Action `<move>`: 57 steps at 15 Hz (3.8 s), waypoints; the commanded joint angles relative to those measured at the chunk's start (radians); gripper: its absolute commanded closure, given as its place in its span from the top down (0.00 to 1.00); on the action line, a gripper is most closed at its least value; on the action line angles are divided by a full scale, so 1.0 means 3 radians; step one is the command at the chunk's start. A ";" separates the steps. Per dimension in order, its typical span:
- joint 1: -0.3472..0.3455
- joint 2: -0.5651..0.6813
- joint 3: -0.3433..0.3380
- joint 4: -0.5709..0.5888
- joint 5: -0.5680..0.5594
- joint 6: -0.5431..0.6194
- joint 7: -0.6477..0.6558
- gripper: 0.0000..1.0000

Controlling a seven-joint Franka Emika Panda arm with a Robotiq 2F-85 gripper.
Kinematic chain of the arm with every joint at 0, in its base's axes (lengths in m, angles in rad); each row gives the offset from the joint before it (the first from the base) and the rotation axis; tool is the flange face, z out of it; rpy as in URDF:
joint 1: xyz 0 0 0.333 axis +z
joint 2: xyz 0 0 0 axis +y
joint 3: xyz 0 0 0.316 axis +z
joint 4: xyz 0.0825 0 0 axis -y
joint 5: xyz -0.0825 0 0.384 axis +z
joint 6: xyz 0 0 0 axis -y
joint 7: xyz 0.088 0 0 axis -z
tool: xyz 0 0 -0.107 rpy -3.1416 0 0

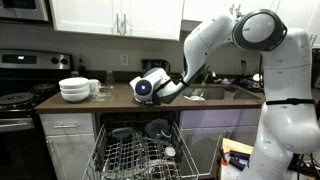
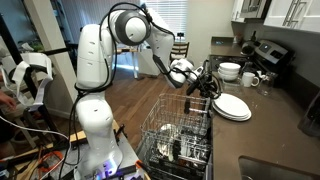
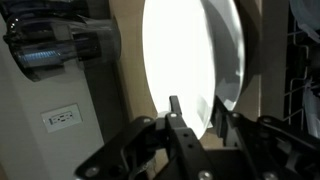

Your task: Remove the plate from the dishwasher and put it on the top of the white plate

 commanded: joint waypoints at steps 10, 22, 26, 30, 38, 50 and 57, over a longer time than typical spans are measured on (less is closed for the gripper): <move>0.0008 -0.0055 0.0143 -0.0002 0.0356 0.0073 -0.0302 0.35; 0.0076 -0.0104 0.0175 -0.0023 0.0546 -0.0094 -0.0468 0.57; 0.0161 -0.0169 0.0231 -0.0040 0.0584 -0.0304 -0.0516 0.71; 0.0253 -0.0235 0.0318 -0.0043 0.0731 -0.0493 -0.0605 0.87; 0.0366 -0.0404 0.0451 -0.0106 0.0897 -0.0400 -0.0701 1.00; 0.0415 -0.0620 0.0543 -0.0291 0.0910 0.0313 -0.0664 1.00; 0.0434 -0.0619 0.0557 -0.0357 0.1169 0.0461 -0.0761 1.00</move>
